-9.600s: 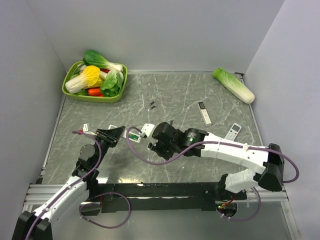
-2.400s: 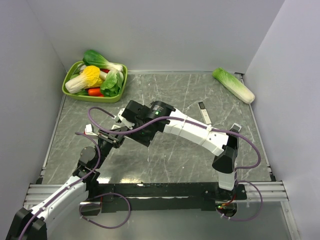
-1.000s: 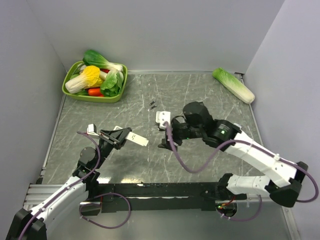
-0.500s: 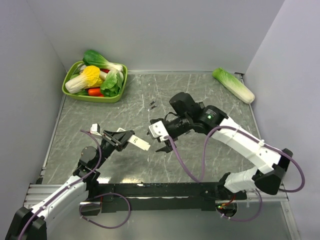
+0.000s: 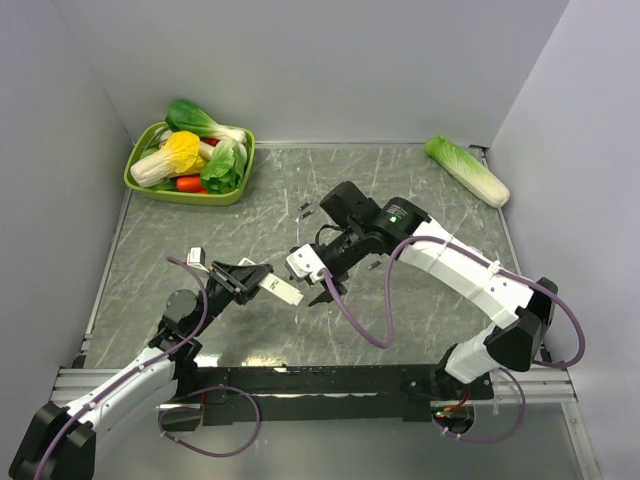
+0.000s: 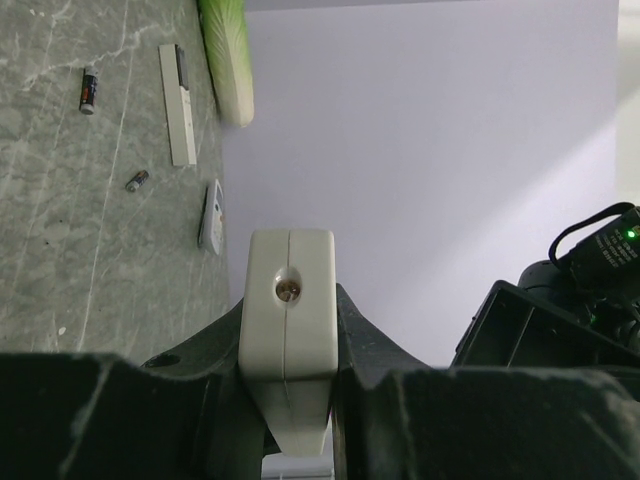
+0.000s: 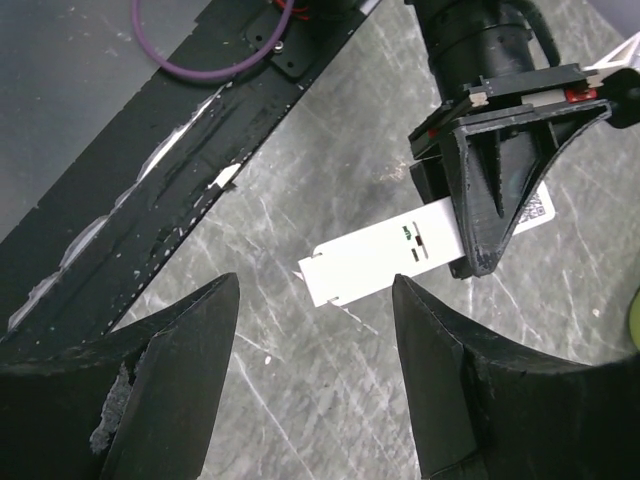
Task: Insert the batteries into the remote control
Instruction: Load the battery cover into the remote control.
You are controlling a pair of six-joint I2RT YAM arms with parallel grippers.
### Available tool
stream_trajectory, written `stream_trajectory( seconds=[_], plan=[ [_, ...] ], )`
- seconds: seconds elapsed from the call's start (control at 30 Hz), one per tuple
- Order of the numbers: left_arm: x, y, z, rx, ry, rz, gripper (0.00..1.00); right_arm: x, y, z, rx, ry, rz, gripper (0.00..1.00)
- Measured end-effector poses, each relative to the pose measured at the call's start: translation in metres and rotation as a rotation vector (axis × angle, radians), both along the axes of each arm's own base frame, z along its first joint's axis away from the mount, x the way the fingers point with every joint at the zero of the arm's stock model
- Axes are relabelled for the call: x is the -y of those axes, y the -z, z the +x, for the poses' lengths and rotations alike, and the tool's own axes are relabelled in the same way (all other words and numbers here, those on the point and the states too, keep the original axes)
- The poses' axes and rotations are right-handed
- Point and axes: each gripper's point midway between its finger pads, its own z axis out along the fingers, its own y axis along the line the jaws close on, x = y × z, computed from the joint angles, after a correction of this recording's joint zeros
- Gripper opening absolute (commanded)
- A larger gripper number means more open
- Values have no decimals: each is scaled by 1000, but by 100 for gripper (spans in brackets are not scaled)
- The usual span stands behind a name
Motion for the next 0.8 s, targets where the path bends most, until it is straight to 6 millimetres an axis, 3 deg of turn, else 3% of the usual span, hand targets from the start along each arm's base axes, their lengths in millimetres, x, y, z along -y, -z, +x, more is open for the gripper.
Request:
stream_trajectory(
  seconds=[0.8],
  plan=[
    [3, -2, -6, 26, 31, 15, 2, -21, 45, 11, 93, 48, -97, 69]
  ],
)
